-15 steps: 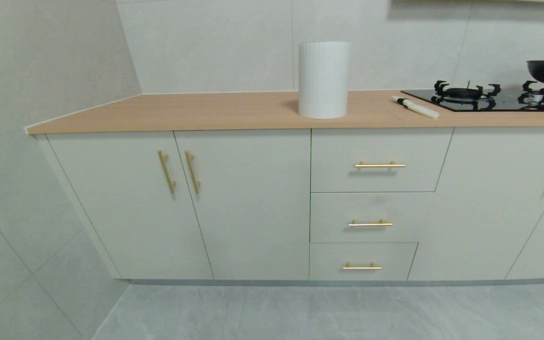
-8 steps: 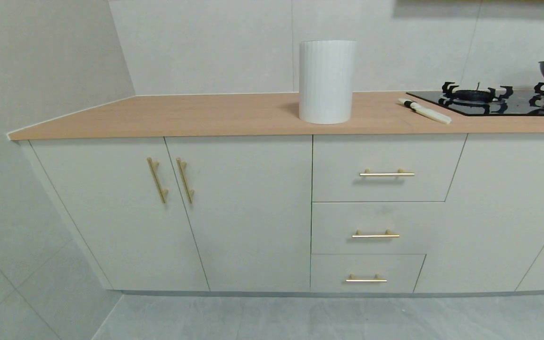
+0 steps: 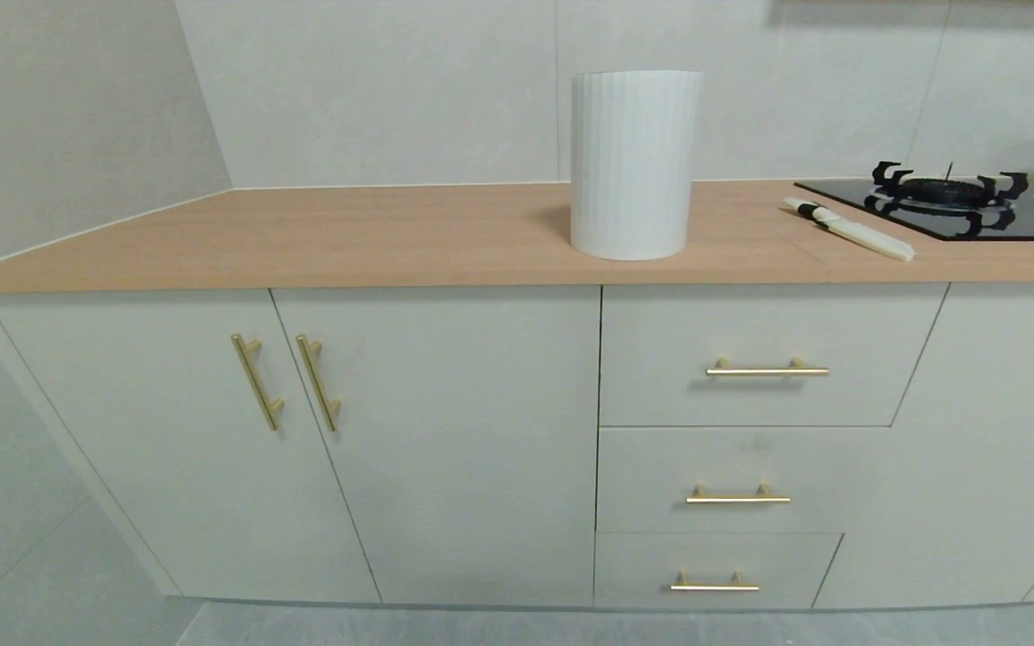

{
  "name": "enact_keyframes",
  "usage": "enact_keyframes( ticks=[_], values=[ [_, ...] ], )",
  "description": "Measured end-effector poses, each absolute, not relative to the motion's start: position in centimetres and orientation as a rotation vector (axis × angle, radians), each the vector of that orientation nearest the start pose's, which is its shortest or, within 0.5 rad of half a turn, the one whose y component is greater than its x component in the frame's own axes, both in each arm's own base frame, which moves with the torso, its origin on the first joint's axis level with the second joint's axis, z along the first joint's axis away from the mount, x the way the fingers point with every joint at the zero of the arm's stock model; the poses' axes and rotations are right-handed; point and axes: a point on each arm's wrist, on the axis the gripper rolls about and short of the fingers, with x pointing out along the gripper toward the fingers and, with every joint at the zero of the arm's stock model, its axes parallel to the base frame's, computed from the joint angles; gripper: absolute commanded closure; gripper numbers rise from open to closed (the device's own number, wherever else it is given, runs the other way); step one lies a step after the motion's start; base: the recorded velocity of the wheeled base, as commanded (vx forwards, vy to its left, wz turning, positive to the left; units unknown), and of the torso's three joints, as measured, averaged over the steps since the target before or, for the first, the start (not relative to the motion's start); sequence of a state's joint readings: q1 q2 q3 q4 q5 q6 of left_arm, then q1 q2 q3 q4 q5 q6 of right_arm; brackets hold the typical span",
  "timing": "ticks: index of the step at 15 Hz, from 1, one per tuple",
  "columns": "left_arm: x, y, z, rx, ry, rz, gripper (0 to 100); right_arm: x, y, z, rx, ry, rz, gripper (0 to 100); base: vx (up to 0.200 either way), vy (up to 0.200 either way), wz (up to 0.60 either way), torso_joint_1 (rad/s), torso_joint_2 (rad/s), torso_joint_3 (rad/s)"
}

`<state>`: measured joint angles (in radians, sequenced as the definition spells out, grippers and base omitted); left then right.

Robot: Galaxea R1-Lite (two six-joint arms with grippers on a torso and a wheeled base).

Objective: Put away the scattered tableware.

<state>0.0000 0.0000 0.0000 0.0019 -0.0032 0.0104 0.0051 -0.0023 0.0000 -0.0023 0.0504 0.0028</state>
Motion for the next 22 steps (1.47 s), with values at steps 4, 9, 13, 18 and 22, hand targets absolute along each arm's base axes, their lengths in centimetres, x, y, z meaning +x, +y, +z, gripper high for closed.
enact_keyframes(
  ticks=[4, 9, 13, 18, 22],
  values=[
    [-2.28, -0.01, 7.53, 0.011, 0.002, -0.003, 0, -2.3, 0.1, 7.57, 0.004, -0.005, 0.055, 0, 0.2, 0.0, 0.0, 0.002, 0.01, -0.004],
    [-2.28, -0.01, 7.53, 0.011, 0.002, -0.003, 0, -2.3, 0.1, 7.57, 0.002, -0.004, 0.054, 0, 0.08, 0.0, 0.0, 0.001, 0.0, 0.0],
    [-2.28, -0.01, 7.53, 0.011, 0.002, -0.003, 0, -2.3, 0.1, 7.57, 0.0, -0.004, 0.055, 0, 0.0, 0.0, 0.0, 0.0, 0.0, 0.0],
    [-2.28, -0.01, 7.53, 0.011, 0.002, -0.003, 0, -2.29, 0.1, 7.57, 0.0, -0.004, 0.055, 0, 0.0, 0.0, -0.12, 0.0, 0.0, 0.0],
    [-2.28, -0.01, 7.53, 0.011, 0.002, -0.004, 0, -2.29, 0.11, 7.57, 0.0, -0.004, 0.054, 0, 0.0, 0.0, -0.15, 0.001, 0.0, 0.001]
  ],
)
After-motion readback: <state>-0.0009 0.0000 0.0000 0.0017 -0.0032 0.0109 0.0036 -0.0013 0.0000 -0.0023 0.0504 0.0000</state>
